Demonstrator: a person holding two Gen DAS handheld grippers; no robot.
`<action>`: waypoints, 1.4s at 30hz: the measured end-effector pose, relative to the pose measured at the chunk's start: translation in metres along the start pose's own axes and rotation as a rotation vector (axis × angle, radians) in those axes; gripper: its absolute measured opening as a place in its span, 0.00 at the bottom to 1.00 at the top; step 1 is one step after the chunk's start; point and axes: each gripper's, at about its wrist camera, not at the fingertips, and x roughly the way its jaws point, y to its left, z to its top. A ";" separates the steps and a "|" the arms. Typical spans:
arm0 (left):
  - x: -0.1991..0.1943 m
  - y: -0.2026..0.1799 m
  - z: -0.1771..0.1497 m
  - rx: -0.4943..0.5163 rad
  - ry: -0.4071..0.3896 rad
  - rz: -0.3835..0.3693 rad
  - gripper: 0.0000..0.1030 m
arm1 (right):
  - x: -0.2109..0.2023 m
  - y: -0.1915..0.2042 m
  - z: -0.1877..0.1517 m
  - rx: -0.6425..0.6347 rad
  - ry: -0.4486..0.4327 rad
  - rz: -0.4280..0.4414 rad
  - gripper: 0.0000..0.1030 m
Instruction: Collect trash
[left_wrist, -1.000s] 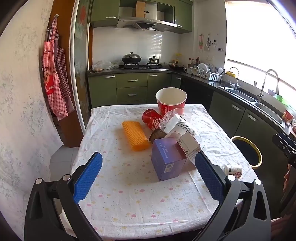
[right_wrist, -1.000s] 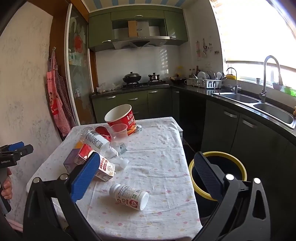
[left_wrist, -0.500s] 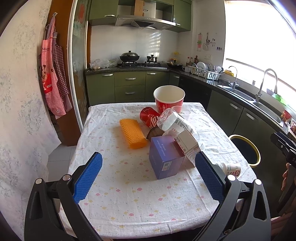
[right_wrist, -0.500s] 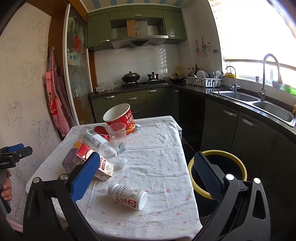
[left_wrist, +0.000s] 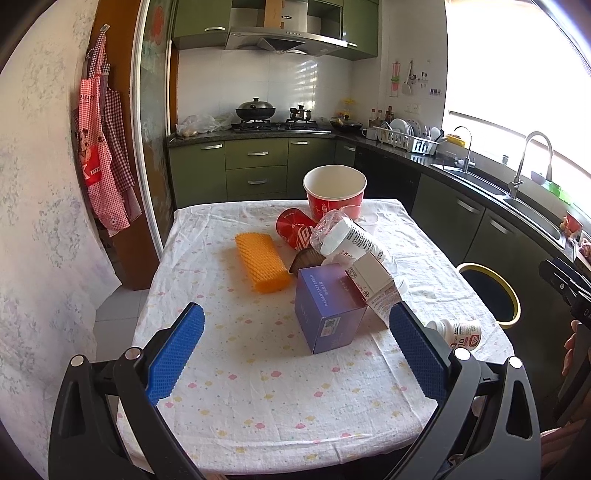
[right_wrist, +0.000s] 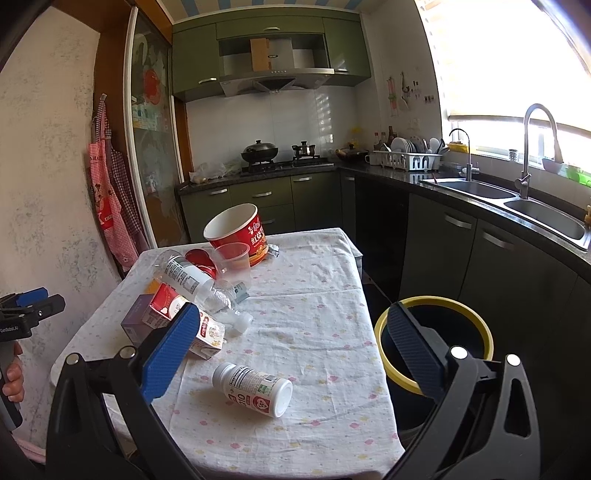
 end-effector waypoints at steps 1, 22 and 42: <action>0.000 0.000 0.000 0.001 0.000 0.001 0.96 | 0.000 -0.001 -0.001 0.001 0.000 0.000 0.94; 0.002 -0.004 -0.001 0.012 0.011 -0.005 0.96 | 0.004 -0.004 -0.004 0.007 0.007 -0.003 0.94; 0.005 -0.006 -0.004 0.015 0.016 -0.007 0.96 | 0.004 -0.005 -0.004 0.008 0.008 -0.003 0.94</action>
